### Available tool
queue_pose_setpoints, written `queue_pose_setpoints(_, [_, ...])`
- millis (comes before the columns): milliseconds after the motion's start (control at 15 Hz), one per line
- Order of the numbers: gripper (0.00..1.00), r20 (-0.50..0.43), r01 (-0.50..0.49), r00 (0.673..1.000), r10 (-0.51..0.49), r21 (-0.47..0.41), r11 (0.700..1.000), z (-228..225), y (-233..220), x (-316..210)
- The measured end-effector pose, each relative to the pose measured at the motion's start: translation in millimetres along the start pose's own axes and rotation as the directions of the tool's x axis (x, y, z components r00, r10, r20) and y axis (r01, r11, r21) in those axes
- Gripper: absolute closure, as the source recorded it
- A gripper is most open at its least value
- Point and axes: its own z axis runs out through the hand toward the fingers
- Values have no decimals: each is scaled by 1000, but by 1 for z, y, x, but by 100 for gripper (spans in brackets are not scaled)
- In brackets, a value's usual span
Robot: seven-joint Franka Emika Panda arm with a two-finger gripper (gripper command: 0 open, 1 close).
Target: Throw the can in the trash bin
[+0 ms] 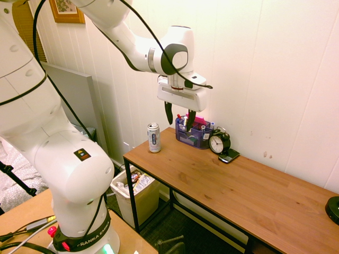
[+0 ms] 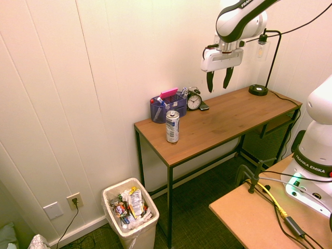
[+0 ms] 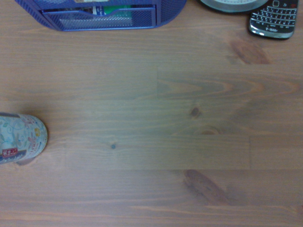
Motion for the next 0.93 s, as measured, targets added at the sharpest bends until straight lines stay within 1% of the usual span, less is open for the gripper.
queue_pose_setpoints(133, [0, 10, -2, 1000, 2, 11, 1000, 1, -1, 0])
queue_pose_setpoints(267, [0, 29, 17, 999, -18, 32, 999, 7, -12, -11])
queue_pose_setpoints(533, [0, 63, 111, 992, -113, 30, 993, 46, -55, -64])
queue_pose_setpoints(667, [0, 75, 130, 989, -131, 17, 991, 58, -67, -82])
queue_pose_setpoints(933, [0, 68, 159, 985, -160, 12, 987, 54, -108, -112])
